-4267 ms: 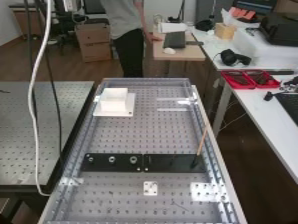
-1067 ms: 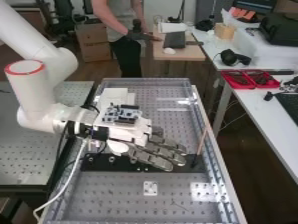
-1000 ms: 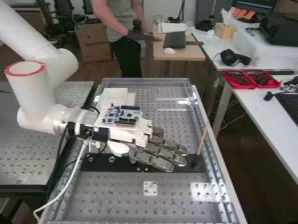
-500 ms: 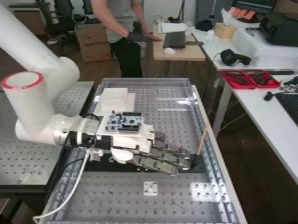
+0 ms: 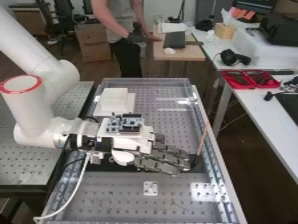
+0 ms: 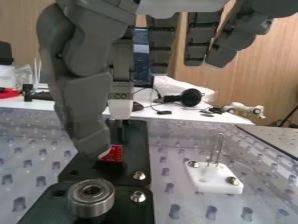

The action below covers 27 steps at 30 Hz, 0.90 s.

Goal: Grab the pcb board and place it in the clear container

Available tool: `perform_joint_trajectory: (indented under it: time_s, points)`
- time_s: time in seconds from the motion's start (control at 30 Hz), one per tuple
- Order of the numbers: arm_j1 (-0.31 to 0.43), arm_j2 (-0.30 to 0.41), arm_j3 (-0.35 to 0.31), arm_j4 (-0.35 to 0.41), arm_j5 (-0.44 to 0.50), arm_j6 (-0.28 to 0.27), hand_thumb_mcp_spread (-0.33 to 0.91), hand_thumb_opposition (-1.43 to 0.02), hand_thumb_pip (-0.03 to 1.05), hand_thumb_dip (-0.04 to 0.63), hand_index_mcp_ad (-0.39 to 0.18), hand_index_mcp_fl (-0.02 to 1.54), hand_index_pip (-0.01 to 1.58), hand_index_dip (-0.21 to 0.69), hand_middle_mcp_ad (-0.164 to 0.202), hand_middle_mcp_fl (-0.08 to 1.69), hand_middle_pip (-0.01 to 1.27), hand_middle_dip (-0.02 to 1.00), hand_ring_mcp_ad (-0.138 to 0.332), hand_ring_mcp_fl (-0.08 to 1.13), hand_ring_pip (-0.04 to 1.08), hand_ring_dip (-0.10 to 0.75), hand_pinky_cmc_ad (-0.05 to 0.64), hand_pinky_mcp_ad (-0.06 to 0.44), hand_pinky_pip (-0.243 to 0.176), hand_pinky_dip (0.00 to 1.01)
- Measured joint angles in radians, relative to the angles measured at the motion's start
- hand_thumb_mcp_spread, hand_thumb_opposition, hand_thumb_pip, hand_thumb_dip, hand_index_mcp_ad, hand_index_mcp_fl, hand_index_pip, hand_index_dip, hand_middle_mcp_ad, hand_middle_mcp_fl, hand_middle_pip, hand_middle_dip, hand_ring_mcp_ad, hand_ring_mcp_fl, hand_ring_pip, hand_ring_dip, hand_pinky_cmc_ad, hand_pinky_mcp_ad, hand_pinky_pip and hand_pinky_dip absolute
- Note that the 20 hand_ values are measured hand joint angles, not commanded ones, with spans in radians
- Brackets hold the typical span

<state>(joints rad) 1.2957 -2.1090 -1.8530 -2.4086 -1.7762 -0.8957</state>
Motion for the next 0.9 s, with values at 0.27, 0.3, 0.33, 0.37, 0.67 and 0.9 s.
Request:
perform_joint_trajectory:
  time_s: [0.27, 0.3, 0.33, 0.37, 0.67, 0.9]
  points:
    - [-0.001, -0.006, 0.004, -0.003, -0.010, 0.000, 0.66, -0.85, 0.40, 0.241, -0.164, 0.11, 1.56, 0.250, 0.049, 0.12, 0.14, 0.19, 0.134, 0.06, 0.09, 0.082, 0.346, 0.115, -0.045, 0.20]
    - [-0.001, -0.007, 0.005, -0.004, -0.012, 0.000, 0.66, -0.85, 0.40, 0.241, -0.164, 0.11, 1.56, 0.250, 0.045, 0.12, 0.14, 0.19, 0.138, 0.07, 0.09, 0.082, 0.346, 0.115, -0.042, 0.20]
    - [-0.001, -0.008, 0.005, -0.004, -0.013, 0.000, 0.66, -0.85, 0.40, 0.241, -0.164, 0.11, 1.56, 0.241, 0.044, 0.12, 0.14, 0.19, 0.138, 0.07, 0.08, 0.082, 0.346, 0.115, -0.045, 0.20]
    - [-0.001, -0.009, 0.007, -0.006, -0.015, 0.000, 0.66, -0.86, 0.40, 0.241, -0.166, 0.11, 1.56, 0.239, 0.040, 0.12, 0.14, 0.19, 0.138, 0.06, 0.09, 0.082, 0.346, 0.115, -0.045, 0.20]
    - [-0.005, -0.022, 0.023, -0.014, -0.028, 0.004, 0.66, -0.86, 0.40, 0.253, -0.166, 0.13, 1.56, 0.232, 0.044, 0.12, 0.14, 0.19, 0.141, 0.06, 0.10, 0.082, 0.347, 0.113, -0.045, 0.20]
    - [-0.011, -0.038, 0.038, -0.023, -0.040, 0.005, 0.66, -0.86, 0.40, 0.253, -0.166, 0.16, 1.56, 0.230, 0.044, 0.12, 0.14, 0.19, 0.138, 0.08, 0.10, 0.082, 0.347, 0.113, -0.045, 0.20]
